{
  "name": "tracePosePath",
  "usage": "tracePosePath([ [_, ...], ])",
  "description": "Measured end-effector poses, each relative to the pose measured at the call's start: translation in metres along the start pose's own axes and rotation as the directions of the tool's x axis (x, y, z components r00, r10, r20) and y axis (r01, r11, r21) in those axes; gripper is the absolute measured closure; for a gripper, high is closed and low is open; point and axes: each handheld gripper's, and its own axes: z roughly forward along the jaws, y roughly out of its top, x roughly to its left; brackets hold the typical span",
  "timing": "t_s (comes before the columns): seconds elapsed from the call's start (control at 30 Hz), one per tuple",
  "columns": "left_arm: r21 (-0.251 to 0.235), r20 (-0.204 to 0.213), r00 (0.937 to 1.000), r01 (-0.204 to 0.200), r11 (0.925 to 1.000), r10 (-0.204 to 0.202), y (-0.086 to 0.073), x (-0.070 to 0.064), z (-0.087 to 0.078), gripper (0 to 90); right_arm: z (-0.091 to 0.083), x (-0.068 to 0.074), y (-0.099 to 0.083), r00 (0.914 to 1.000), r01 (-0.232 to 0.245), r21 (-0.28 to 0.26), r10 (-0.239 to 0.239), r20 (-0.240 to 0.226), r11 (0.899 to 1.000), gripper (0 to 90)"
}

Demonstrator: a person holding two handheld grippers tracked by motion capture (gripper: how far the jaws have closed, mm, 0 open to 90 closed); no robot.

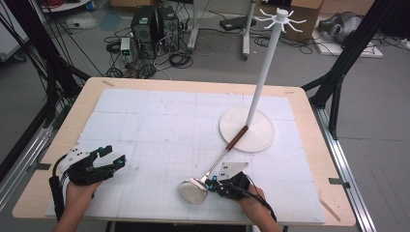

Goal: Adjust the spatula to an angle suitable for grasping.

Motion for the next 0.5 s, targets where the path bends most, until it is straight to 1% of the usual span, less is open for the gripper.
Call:
tracePosePath([
  [0.07,0.001,-0.001,1.0000,0.001,1.0000,-0.001,0.000,0.000,0.000,28.9,0.003,0.000,0.000,1.0000,-0.006,0.004,0.006,0.004,1.000,89.2],
  [0.23,0.000,0.001,1.0000,0.001,1.0000,-0.001,0.000,0.000,0.000,29.0,0.007,0.000,0.004,0.9998,0.002,0.002,-0.002,0.018,1.000,89.2],
  [0.3,0.001,0.000,1.0000,0.001,1.0000,-0.001,0.000,0.000,0.000,29.0,0.008,0.000,0.005,0.9997,-0.012,-0.003,0.013,0.023,1.000,89.2],
  [0.47,0.004,0.001,1.0000,-0.001,1.0000,0.001,0.000,0.000,0.001,29.0,0.012,0.002,0.008,0.9989,-0.001,-0.003,0.001,0.048,1.000,89.2],
  [0.5,0.004,0.001,1.0000,-0.001,1.0000,0.001,0.000,0.000,0.001,29.1,0.014,0.003,0.010,0.9982,0.005,-0.003,-0.005,0.060,1.000,89.2],
])
